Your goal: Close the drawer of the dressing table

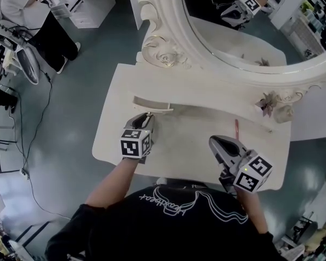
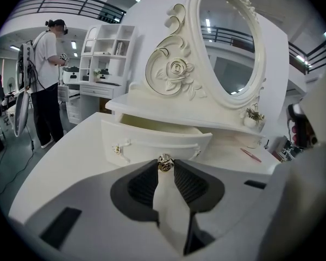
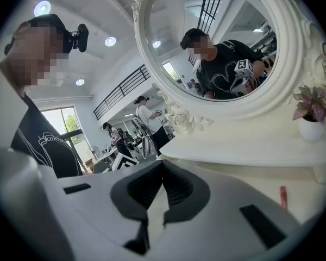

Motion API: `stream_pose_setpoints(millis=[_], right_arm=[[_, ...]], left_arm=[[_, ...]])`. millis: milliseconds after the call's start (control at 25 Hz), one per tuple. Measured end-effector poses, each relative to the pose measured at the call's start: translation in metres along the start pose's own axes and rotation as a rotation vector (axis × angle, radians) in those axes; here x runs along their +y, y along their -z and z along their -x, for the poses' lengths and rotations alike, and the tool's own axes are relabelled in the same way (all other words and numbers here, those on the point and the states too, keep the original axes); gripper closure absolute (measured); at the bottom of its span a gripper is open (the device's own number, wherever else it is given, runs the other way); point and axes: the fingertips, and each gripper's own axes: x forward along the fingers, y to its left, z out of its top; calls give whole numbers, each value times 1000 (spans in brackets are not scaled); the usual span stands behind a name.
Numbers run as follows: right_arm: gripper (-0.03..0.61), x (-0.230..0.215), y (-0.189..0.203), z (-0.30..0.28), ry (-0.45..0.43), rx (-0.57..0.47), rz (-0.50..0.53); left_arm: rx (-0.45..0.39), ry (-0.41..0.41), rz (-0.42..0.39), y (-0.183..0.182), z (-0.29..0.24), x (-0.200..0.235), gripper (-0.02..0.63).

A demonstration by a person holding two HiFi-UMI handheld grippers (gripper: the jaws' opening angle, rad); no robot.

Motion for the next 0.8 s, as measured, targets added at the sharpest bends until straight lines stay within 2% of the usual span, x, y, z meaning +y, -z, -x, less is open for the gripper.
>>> stream_pose_setpoints(millis=[800], right_arm=[[575, -21, -13, 4, 24, -27, -17]], left_arm=[[3, -14, 0, -18, -24, 7, 518]])
